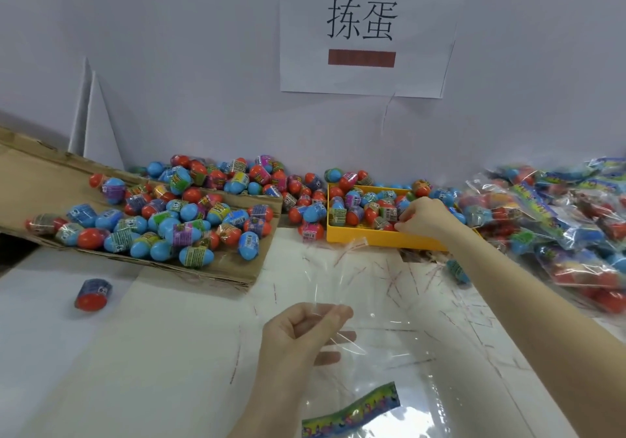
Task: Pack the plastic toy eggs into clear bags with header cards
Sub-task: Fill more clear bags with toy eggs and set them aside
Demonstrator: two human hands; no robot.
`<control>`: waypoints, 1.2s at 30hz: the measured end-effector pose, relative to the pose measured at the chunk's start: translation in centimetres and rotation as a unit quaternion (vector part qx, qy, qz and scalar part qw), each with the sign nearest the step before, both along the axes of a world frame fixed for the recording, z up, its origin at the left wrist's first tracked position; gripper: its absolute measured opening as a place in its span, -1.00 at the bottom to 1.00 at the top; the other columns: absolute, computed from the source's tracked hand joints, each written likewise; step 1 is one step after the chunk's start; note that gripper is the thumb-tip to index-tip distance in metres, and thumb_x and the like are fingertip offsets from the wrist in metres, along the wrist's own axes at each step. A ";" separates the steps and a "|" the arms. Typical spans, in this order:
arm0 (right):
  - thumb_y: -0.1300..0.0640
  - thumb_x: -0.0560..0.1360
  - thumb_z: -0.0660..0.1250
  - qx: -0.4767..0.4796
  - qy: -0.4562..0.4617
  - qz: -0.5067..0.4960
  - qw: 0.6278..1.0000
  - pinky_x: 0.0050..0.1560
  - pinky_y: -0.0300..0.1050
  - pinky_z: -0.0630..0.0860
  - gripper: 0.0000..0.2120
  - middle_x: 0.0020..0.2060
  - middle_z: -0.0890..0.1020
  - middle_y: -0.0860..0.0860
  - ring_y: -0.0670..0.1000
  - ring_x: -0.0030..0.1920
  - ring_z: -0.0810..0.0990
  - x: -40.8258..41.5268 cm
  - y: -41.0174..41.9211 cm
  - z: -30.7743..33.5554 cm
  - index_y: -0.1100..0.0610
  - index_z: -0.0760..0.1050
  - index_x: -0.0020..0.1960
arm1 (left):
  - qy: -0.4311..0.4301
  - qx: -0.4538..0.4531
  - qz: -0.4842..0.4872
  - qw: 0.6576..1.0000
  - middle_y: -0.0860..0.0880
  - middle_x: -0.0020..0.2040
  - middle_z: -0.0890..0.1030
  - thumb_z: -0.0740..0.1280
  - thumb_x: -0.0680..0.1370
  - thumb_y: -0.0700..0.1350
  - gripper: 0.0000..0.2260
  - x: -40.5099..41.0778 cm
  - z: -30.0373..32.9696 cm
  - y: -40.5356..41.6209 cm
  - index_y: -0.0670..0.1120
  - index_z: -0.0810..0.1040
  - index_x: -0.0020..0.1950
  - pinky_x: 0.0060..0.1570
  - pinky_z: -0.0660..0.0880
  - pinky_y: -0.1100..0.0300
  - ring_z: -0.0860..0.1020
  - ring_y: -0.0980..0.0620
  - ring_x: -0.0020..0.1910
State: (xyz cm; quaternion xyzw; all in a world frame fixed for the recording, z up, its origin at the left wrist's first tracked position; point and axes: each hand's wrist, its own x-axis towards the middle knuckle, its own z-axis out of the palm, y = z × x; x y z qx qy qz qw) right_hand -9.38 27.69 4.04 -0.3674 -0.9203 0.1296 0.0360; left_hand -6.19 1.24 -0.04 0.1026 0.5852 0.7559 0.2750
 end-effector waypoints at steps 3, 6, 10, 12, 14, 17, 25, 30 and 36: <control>0.12 0.48 0.34 0.001 0.055 -0.027 0.998 -0.02 -0.16 0.48 -0.65 0.09 0.58 0.14 0.09 0.07 0.53 0.0 -0.3 -0.2 0.25 0.48 0.21 | -0.003 0.000 -0.003 1.000 -0.12 -0.26 0.70 0.47 0.06 -0.03 -0.71 0.0 0.0 0.1 -0.13 0.57 -0.32 -0.54 0.47 0.32 0.66 -0.01 -0.36; 0.17 0.51 0.30 0.010 0.114 -0.030 0.993 -0.13 -0.19 0.42 -0.73 0.06 0.59 0.15 0.05 -0.06 0.52 0.3 -0.9 -0.9 0.26 0.50 0.17 | 0.004 -0.001 -0.004 1.000 -0.10 -0.26 0.70 0.47 0.14 -0.09 -0.68 -0.2 -0.1 0.2 -0.16 0.52 -0.20 -0.53 0.47 0.31 0.65 0.02 -0.38; 0.22 0.54 0.25 -0.002 0.312 -0.009 0.950 -0.07 -0.23 0.40 -0.76 0.09 0.57 0.12 0.03 0.02 0.50 1.8 -2.4 0.4 0.22 0.47 0.20 | 0.014 -0.002 -0.017 1.000 -0.07 -0.24 0.71 0.45 0.34 -0.21 -0.77 -0.1 -0.3 0.2 -0.15 0.51 -0.06 -0.51 0.47 0.32 0.65 0.02 -0.37; 0.23 0.51 0.28 -0.071 0.411 0.043 0.908 -0.12 -0.39 0.41 -0.75 0.03 0.57 -0.03 -0.12 -0.03 0.51 3.2 -4.2 2.1 0.14 0.46 0.19 | 0.023 0.000 -0.021 1.000 -0.06 -0.25 0.70 0.45 0.35 -0.22 -0.78 0.0 -0.3 0.2 -0.14 0.53 -0.05 -0.50 0.47 0.33 0.66 0.02 -0.36; 0.23 0.49 0.30 -0.144 0.436 0.139 0.877 -0.19 -0.47 0.44 -0.76 -0.05 0.53 -0.21 -0.25 -0.08 0.49 5.3 -6.5 3.6 -0.04 0.44 0.08 | 0.038 0.000 -0.028 0.999 -0.07 -0.28 0.70 0.48 0.30 -0.19 -0.75 0.2 -0.3 0.2 -0.12 0.54 -0.07 -0.49 0.47 0.34 0.66 0.01 -0.36; 0.26 0.43 0.33 -0.195 0.349 0.312 0.862 -0.06 -0.41 0.49 -0.65 -0.02 0.54 -0.22 -0.23 -0.03 0.53 8.4 -10.2 4.5 -0.18 0.42 0.02 | 0.054 0.002 -0.033 0.998 -0.10 -0.32 0.69 0.49 0.28 -0.21 -0.72 0.5 -0.1 0.2 -0.10 0.56 -0.06 -0.50 0.46 0.34 0.66 -0.01 -0.37; 0.13 0.36 0.43 0.001 0.165 0.357 0.920 0.01 -0.42 0.45 -0.72 -0.04 0.44 -0.25 -0.11 -0.04 0.50 10.1 -11.8 4.9 -0.07 0.52 0.04 | 0.102 -0.009 -0.076 0.992 -0.05 -0.28 0.70 0.50 0.22 -0.05 -0.60 1.3 0.2 0.0 0.05 0.54 0.04 -0.42 0.49 0.32 0.66 0.03 -0.34; 0.15 0.45 0.34 -0.076 0.100 0.390 0.912 0.03 -0.43 0.44 -0.71 -0.11 0.50 -0.34 -0.27 -0.05 0.51 10.1 -12.0 5.1 -0.15 0.48 0.10 | 0.121 -0.010 -0.081 0.989 -0.03 -0.28 0.70 0.48 0.24 -0.02 -0.62 1.3 0.3 0.0 0.07 0.53 0.03 -0.40 0.50 0.33 0.66 0.04 -0.32; 0.23 0.48 0.30 -0.107 0.083 0.407 0.903 0.04 -0.45 0.43 -0.58 -0.02 0.45 -0.36 -0.33 0.04 0.43 10.6 -12.3 5.2 -0.31 0.31 0.03 | 0.130 -0.001 -0.083 0.988 -0.02 -0.24 0.70 0.43 0.14 0.09 -0.52 1.4 0.3 -0.1 0.06 0.52 0.04 -0.40 0.50 0.33 0.66 0.04 -0.33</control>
